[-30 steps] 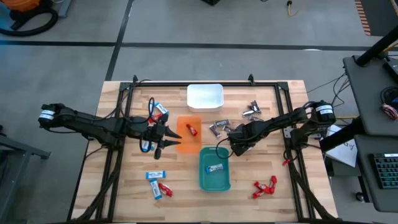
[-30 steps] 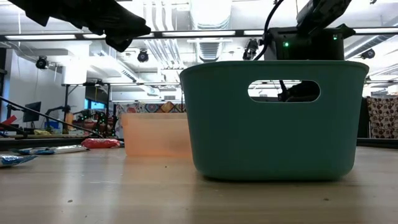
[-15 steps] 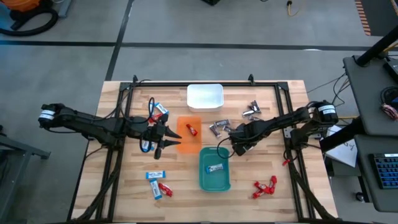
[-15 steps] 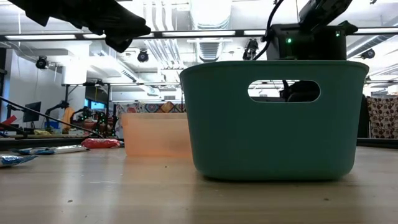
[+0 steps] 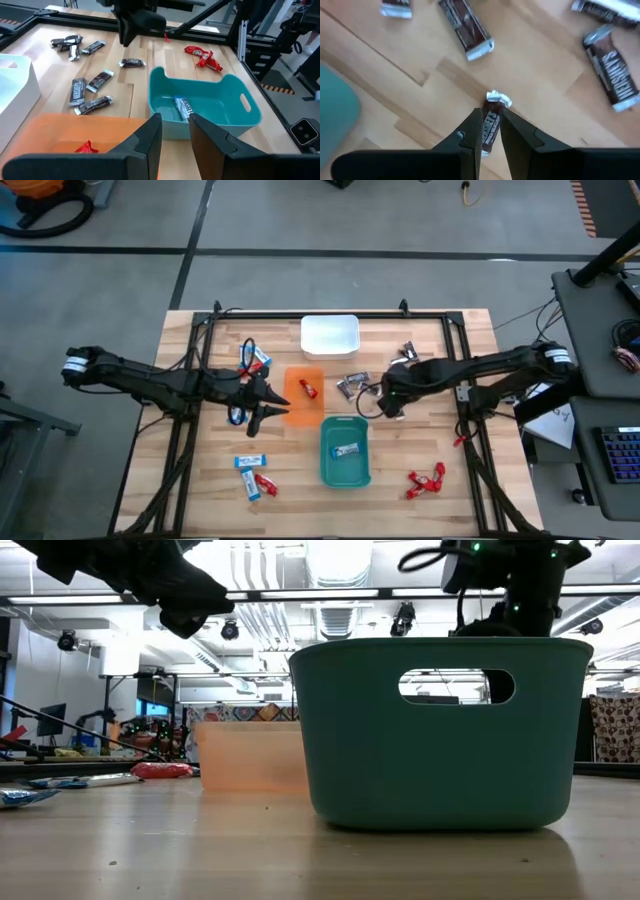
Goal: Sort candy
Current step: Put the brown chocolate bar into the white bin, then put the white chocolate bar into the green bin
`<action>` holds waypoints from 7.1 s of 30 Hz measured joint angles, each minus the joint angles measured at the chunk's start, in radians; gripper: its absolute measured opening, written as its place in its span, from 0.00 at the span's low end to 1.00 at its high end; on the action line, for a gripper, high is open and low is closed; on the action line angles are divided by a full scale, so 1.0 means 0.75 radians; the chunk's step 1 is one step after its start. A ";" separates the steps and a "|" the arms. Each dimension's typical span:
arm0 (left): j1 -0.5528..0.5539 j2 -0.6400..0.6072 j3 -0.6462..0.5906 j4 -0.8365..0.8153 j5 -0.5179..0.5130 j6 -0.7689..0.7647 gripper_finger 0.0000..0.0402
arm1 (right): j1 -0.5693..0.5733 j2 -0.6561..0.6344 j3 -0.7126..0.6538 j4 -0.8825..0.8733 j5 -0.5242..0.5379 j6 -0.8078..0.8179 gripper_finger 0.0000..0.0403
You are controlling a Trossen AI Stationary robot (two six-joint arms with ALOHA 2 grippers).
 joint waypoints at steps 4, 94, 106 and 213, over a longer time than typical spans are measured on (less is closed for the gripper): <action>0.000 0.000 0.000 0.000 0.000 -0.001 0.21 | 0.002 -0.006 0.000 -0.001 -0.035 -0.003 0.18; -0.001 0.003 0.280 -1.329 -0.177 -0.809 0.21 | -0.574 0.517 0.201 1.399 0.117 -1.244 0.05; -0.004 0.073 0.279 -1.368 -0.190 -0.913 0.22 | -0.575 0.527 0.204 1.409 0.108 -1.294 0.31; -0.243 0.236 0.033 -1.144 -0.481 -1.110 0.26 | -0.556 0.416 0.205 1.159 -0.030 -1.245 0.46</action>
